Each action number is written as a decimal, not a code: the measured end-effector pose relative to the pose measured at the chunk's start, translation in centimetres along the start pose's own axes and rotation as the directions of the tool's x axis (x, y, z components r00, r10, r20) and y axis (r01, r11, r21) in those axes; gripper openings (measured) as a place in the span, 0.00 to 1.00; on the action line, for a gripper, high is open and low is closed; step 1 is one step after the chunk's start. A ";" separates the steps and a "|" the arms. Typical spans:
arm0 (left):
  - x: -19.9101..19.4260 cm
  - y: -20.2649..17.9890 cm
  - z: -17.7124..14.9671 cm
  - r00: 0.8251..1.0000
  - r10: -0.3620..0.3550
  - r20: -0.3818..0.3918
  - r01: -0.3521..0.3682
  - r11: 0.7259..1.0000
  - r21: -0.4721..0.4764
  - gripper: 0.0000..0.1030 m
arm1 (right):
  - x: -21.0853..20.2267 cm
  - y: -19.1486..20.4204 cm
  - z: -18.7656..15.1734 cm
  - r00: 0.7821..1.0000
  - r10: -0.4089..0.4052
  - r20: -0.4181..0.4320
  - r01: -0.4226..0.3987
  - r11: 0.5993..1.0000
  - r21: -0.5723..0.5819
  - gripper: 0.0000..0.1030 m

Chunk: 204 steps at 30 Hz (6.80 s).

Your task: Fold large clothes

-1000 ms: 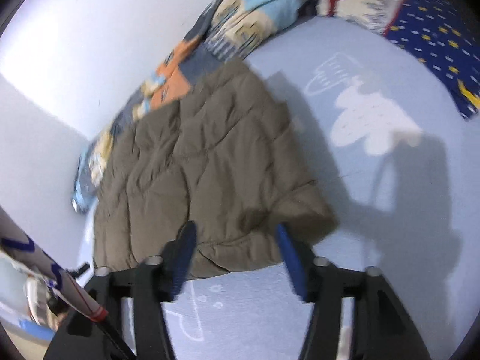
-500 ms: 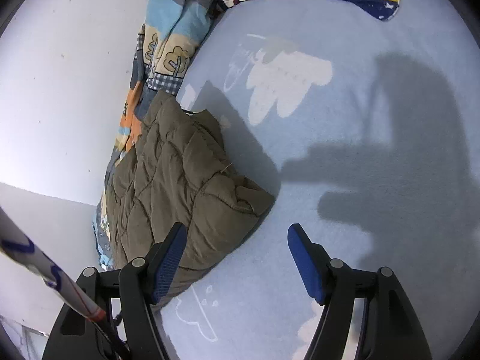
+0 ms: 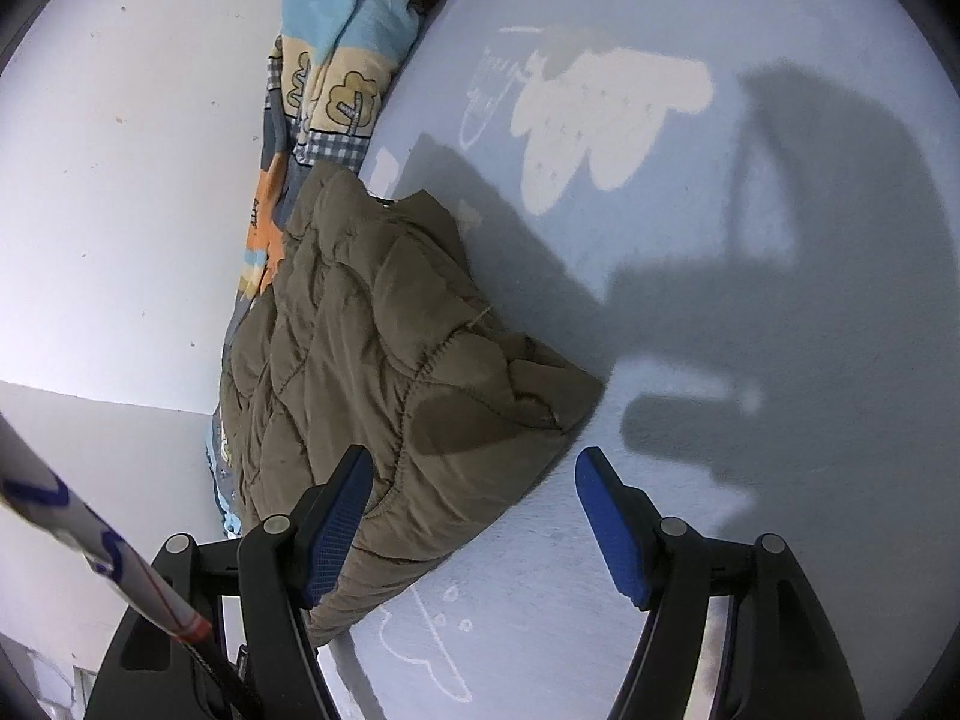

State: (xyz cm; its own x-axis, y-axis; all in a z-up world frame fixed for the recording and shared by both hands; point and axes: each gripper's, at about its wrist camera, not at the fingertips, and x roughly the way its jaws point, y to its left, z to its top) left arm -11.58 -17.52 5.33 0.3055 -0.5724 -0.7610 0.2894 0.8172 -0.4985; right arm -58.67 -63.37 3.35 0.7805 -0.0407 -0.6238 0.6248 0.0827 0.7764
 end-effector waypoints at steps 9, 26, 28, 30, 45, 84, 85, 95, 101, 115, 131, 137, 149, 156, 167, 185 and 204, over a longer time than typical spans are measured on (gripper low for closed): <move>0.6 0.2 -0.4 1.000 0.001 0.014 -0.001 1.000 -0.030 0.83 | 1.2 -0.6 0.0 1.000 0.005 0.027 -0.006 0.999 0.038 0.73; 1.1 0.7 0.1 0.995 -0.102 0.017 0.104 0.987 -0.121 0.83 | 3.1 0.1 0.0 1.000 -0.007 0.028 0.006 0.999 0.040 0.78; 1.0 1.0 0.2 0.994 -0.107 0.016 0.108 0.986 -0.131 0.83 | 3.0 0.2 0.1 1.000 -0.007 0.027 0.006 0.999 0.048 0.78; 0.9 1.5 0.5 0.993 -0.120 0.015 0.121 0.980 -0.155 0.83 | 3.0 0.3 0.1 1.000 -0.011 0.026 0.009 0.999 0.046 0.78; 2.7 2.4 -0.2 0.977 -0.215 0.002 0.206 0.934 -0.291 0.83 | 3.0 0.2 0.0 0.999 -0.004 0.037 0.002 0.997 0.075 0.79; -0.6 -7.9 1.2 0.971 0.040 0.237 -0.112 0.948 0.299 0.43 | 1.6 12.8 -2.8 0.916 -0.220 0.335 0.384 0.726 -0.571 0.30; -0.7 -8.3 1.3 0.970 0.036 0.242 -0.110 0.947 0.302 0.43 | 1.3 13.2 -3.0 0.914 -0.211 0.346 0.387 0.713 -0.585 0.30; -3.3 -9.8 1.8 0.962 -0.032 0.271 -0.055 0.949 0.310 0.43 | -0.3 16.7 -4.8 0.896 -0.157 0.416 0.416 0.623 -0.663 0.29; -4.7 -9.9 1.9 0.959 -0.055 0.278 -0.035 0.950 0.310 0.43 | -1.7 17.2 -4.9 0.907 -0.127 0.402 0.385 0.640 -0.665 0.29; -8.9 -8.0 -0.9 0.967 -0.070 0.245 -0.007 0.954 0.300 0.43 | -6.5 16.8 -8.1 0.926 -0.095 0.365 0.339 0.634 -0.695 0.29; -12.1 -2.5 -10.0 0.975 -0.027 0.221 -0.033 0.965 0.261 0.43 | -11.7 9.2 -13.9 0.942 -0.134 0.307 0.310 0.697 -0.647 0.29; -11.9 -1.1 -11.9 0.974 -0.012 0.226 -0.045 0.968 0.247 0.43 | -11.3 7.3 -14.9 0.937 -0.183 0.299 0.339 0.694 -0.636 0.29; -9.5 2.3 -13.0 0.975 0.032 0.220 -0.070 0.984 0.165 0.66 | -8.7 2.4 -14.3 0.929 -0.294 0.226 0.370 0.742 -0.559 0.33; -9.1 3.8 -13.5 0.974 0.028 0.226 -0.058 0.990 0.126 0.78 | -8.5 1.0 -13.7 0.939 -0.290 0.185 0.344 0.789 -0.508 0.42; -14.5 5.5 -13.2 0.944 0.049 0.326 -0.051 0.999 -0.002 0.78 | -12.8 -0.7 -13.4 0.972 -0.178 0.155 0.224 0.905 -0.361 0.52; -10.7 -4.2 -16.9 0.966 0.010 0.259 -0.117 0.909 0.401 0.78 | -11.7 4.3 -16.7 0.928 -0.204 0.312 0.360 0.706 -0.609 0.52; -9.3 -4.3 -17.3 0.968 0.078 0.239 -0.173 0.897 0.407 0.82 | -9.7 2.0 -15.7 0.928 -0.281 0.244 0.370 0.772 -0.518 0.55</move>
State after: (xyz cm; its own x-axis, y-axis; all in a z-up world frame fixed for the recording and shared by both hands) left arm -31.36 -14.47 7.37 0.5348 -0.5062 -0.6766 0.5760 0.8042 -0.1463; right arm -65.28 -47.14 9.56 0.5540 -0.3041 -0.7750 0.7602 0.5642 0.3221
